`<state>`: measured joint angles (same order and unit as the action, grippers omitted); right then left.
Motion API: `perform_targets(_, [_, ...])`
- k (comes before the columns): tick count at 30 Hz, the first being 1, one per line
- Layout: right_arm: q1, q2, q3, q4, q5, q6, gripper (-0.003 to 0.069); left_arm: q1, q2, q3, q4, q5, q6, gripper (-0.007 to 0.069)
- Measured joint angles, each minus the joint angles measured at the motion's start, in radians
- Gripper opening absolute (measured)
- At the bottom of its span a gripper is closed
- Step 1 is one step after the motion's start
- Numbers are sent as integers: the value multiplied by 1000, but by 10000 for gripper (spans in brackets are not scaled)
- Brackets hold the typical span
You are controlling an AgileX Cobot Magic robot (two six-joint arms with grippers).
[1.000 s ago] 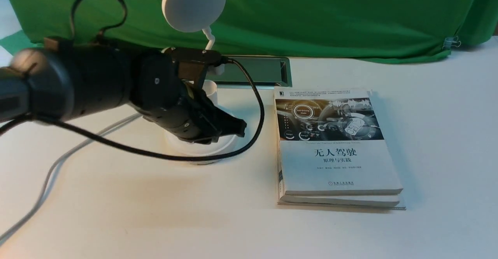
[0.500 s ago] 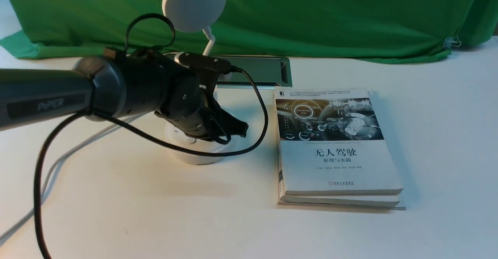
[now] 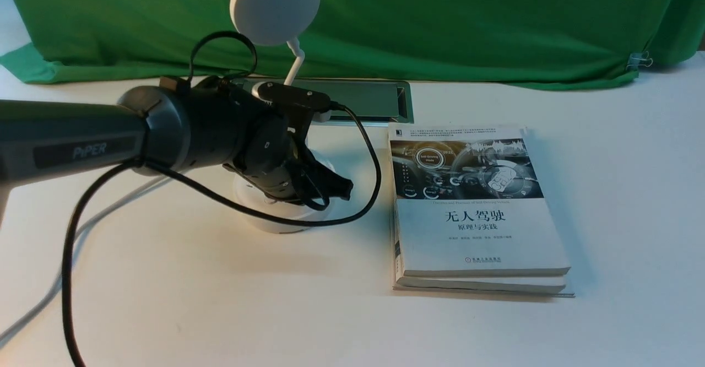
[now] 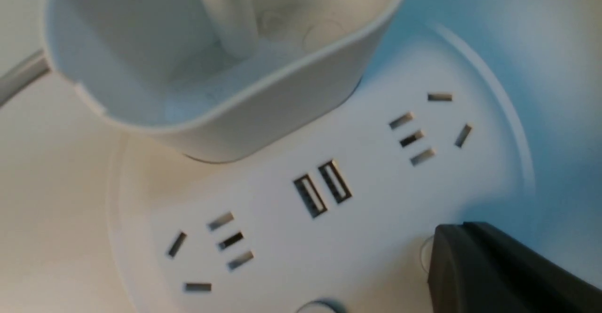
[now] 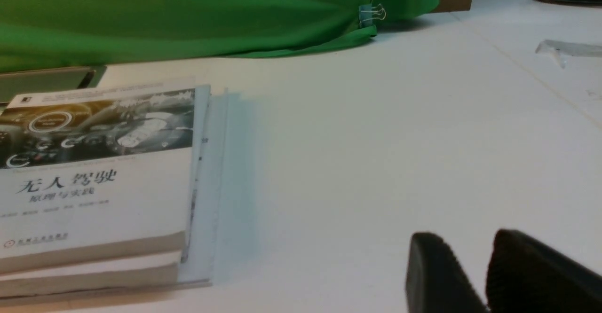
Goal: Turn on the desk lamp on the white desktop with your hand.
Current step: 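Press the power button on the lamp base to turn the lamp on with the left gripper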
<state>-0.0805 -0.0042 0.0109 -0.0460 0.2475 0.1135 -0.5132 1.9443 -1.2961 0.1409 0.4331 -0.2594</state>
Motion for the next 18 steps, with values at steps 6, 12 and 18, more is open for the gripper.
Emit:
perform_targets(6, [0, 0, 0, 0, 0, 0, 238, 6, 1, -15, 4, -4, -1, -1])
perform_targets(12, [0, 0, 0, 0, 0, 0, 238, 20, 12, -16, -2, 13, -4, -1])
perform_targets(18, [0, 0, 0, 0, 0, 0, 238, 20, 12, -16, -45, 16, 3, -1])
